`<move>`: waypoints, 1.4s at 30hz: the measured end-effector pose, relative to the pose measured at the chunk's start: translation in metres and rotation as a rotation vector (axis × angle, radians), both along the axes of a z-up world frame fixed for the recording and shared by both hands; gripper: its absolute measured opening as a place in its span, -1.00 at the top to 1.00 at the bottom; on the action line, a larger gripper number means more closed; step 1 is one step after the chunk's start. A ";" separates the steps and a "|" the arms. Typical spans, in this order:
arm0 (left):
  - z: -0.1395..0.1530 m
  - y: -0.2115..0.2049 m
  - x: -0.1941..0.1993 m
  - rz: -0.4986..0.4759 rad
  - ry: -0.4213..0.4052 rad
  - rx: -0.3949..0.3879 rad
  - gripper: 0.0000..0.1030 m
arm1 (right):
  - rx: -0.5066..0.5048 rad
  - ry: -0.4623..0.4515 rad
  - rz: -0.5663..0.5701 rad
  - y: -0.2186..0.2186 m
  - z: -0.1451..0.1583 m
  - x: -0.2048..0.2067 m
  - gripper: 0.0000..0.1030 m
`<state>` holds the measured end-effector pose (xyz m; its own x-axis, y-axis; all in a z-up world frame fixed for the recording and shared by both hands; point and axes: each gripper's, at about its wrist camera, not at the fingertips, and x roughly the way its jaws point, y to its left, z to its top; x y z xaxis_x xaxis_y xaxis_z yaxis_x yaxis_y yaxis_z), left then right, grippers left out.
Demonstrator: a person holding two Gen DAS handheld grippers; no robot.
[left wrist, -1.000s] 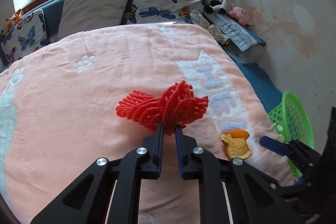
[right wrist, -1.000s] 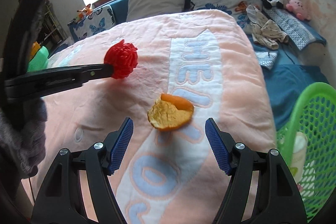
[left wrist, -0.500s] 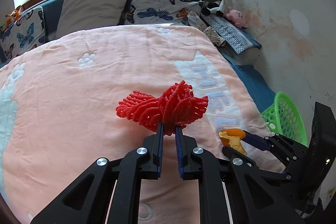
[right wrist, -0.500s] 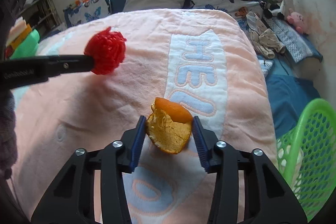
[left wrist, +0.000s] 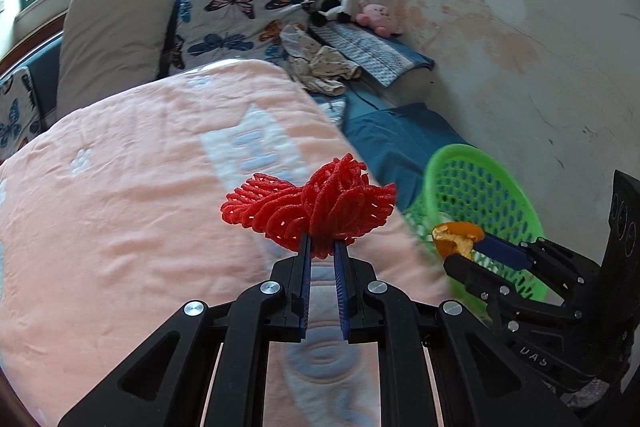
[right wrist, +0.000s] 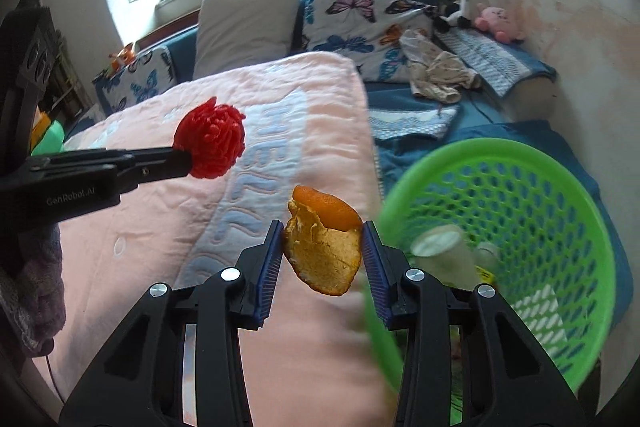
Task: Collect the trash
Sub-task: 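Carry the red net and orange peel to the green basket and release both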
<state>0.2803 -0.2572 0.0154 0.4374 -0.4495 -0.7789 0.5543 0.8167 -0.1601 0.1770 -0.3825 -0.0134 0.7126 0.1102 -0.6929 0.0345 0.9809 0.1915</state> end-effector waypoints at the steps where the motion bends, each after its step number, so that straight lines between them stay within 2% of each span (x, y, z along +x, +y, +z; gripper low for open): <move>1: 0.001 -0.006 -0.003 -0.012 -0.002 -0.001 0.78 | 0.002 -0.004 -0.018 -0.008 0.002 -0.005 0.21; 8: 0.005 -0.052 -0.030 -0.106 -0.009 -0.003 0.78 | -0.001 -0.008 -0.131 -0.052 0.006 -0.037 0.21; 19: 0.006 -0.110 -0.059 -0.205 0.003 -0.002 0.78 | -0.003 -0.002 -0.267 -0.096 0.008 -0.072 0.17; 22: 0.002 -0.123 -0.063 -0.220 0.020 0.003 0.78 | 0.003 0.000 -0.298 -0.106 0.008 -0.080 0.06; 25: -0.004 -0.133 -0.068 -0.230 0.035 0.012 0.77 | 0.001 -0.007 -0.321 -0.112 0.009 -0.089 -0.20; 29: -0.010 -0.141 -0.076 -0.250 0.039 0.027 0.74 | 0.007 -0.018 -0.344 -0.119 0.010 -0.101 -0.26; 33: -0.012 -0.141 -0.082 -0.254 0.049 0.036 0.59 | 0.010 -0.028 -0.362 -0.123 0.011 -0.112 -0.29; 35: -0.010 -0.137 -0.083 -0.242 0.048 0.032 0.39 | 0.018 -0.032 -0.360 -0.122 0.013 -0.117 -0.31; 36: -0.009 -0.133 -0.084 -0.235 0.044 0.026 0.17 | 0.017 -0.036 -0.358 -0.120 0.013 -0.120 -0.34; 37: -0.007 -0.128 -0.086 -0.226 0.035 0.023 0.06 | 0.018 -0.040 -0.352 -0.118 0.014 -0.121 -0.35; 39: -0.004 -0.121 -0.091 -0.217 0.027 0.021 0.05 | 0.015 -0.044 -0.338 -0.111 0.015 -0.125 -0.36; 42: 0.000 -0.108 -0.097 -0.191 0.007 0.031 -0.07 | 0.020 -0.053 -0.316 -0.100 0.018 -0.128 -0.38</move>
